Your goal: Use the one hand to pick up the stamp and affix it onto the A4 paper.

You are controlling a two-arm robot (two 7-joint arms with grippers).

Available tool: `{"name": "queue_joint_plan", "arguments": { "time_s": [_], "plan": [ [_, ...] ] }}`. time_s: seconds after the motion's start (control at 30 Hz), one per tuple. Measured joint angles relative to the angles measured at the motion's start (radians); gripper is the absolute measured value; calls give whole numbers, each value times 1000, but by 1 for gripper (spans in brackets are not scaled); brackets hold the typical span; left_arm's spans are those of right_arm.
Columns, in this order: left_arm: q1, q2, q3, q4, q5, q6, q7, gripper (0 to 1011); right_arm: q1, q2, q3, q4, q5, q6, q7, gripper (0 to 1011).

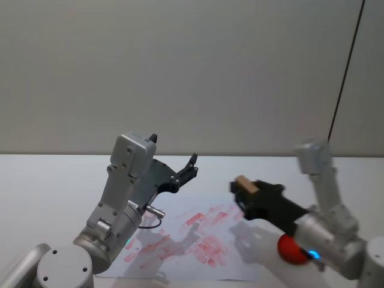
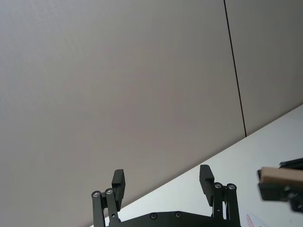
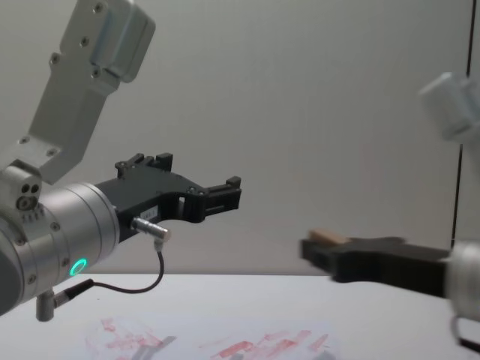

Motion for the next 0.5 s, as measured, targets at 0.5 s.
{"name": "queue_joint_plan", "arguments": {
  "time_s": [0.5],
  "plan": [
    [0,0,0,0,0,0,0,1003,-148,161,85,-169,55,27,-62,219]
  ]
}}
